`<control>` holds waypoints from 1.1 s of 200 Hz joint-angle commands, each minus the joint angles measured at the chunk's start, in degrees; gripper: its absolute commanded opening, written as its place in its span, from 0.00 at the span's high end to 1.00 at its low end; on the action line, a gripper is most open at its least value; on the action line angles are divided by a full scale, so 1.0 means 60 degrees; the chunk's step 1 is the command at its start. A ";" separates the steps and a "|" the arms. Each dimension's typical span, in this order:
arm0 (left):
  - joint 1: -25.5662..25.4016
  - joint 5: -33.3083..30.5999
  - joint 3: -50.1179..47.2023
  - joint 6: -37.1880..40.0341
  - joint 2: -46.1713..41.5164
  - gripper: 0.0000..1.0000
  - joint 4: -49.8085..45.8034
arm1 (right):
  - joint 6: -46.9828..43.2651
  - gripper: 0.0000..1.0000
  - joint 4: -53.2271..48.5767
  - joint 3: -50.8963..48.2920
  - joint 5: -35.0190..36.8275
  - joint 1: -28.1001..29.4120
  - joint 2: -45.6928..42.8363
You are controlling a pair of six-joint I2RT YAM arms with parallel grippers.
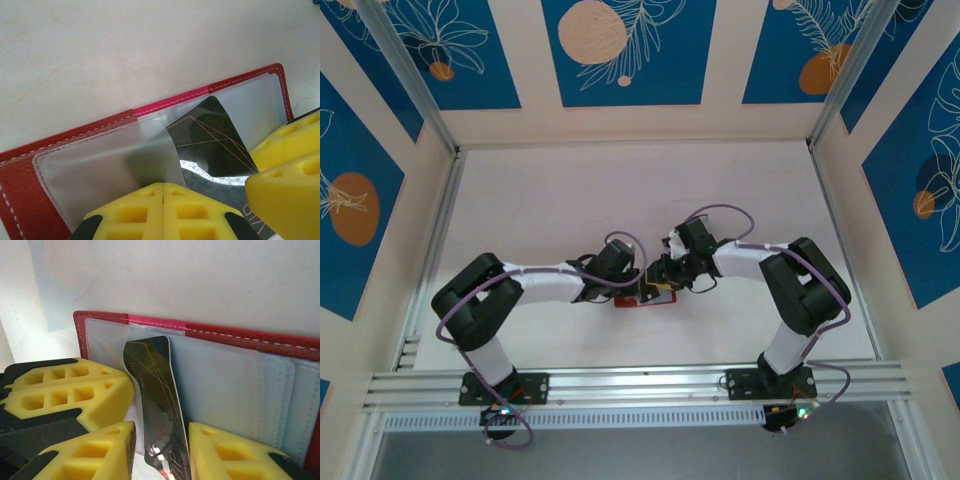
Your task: Put the credit cards into the card holder
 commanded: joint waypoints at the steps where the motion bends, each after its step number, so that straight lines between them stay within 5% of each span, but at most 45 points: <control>1: 0.0045 -0.0074 -0.0674 -0.0112 0.0792 1.00 -0.1036 | 0.0052 0.71 0.0404 -0.0051 -0.0929 -0.0063 0.0108; 70: 0.0051 0.0054 -0.0742 -0.0080 0.0542 1.00 -0.0948 | -0.0195 0.83 0.0214 0.0201 -0.0937 0.0069 0.0400; 117: 0.0054 0.0293 -0.0595 0.0079 0.0230 1.00 -0.1055 | -0.0183 1.00 0.0231 0.0242 -0.0945 0.0091 0.0567; 220: 0.0112 -0.0085 -0.1034 0.0024 -0.2547 0.98 -0.2162 | -0.0080 1.00 -0.0056 0.0543 -0.0387 0.0289 0.1054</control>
